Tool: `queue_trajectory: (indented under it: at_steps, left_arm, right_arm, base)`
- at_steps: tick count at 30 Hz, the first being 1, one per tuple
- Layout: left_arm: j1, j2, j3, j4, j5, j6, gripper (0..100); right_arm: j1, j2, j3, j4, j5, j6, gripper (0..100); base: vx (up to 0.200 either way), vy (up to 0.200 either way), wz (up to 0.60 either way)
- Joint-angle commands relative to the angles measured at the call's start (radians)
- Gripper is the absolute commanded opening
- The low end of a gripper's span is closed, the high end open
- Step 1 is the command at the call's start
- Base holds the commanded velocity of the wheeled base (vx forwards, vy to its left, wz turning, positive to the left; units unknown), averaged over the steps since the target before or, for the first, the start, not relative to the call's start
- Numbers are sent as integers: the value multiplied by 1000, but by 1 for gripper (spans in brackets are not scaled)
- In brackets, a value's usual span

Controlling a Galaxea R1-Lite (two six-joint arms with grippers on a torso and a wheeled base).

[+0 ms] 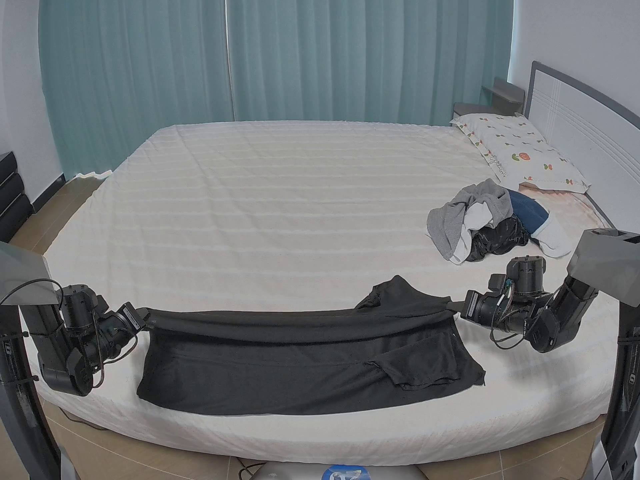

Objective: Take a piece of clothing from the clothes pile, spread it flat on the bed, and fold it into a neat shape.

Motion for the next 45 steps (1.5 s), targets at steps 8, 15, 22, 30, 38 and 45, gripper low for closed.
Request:
queue_trajectory:
  at_steps: [8,15,22,30,38,45]
  left_arm:
    - [-11,56,-201,-19,25,-91,0]
    - [-14,79,-298,-21,28,-155,0]
    - [-19,130,-342,-22,68,-178,0]
    - [-12,148,-339,-27,86,-212,0]
    - [-11,136,-324,-27,83,-238,0]
    - [7,78,-212,-36,3,-221,0]
  right_arm:
    - [10,127,-185,-114,-91,87,0]
    - [60,196,-352,-110,-205,87,0]
    - [99,223,-430,-91,-265,78,0]
    - [99,243,-480,-108,-334,78,0]
    - [84,197,-368,-105,-254,76,0]
    - [46,137,-246,-96,-183,52,0]
  base:
    - [0,0,0]
    - [0,0,0]
    - [0,0,0]
    - [0,0,0]
    - [0,0,0]
    - [0,0,0]
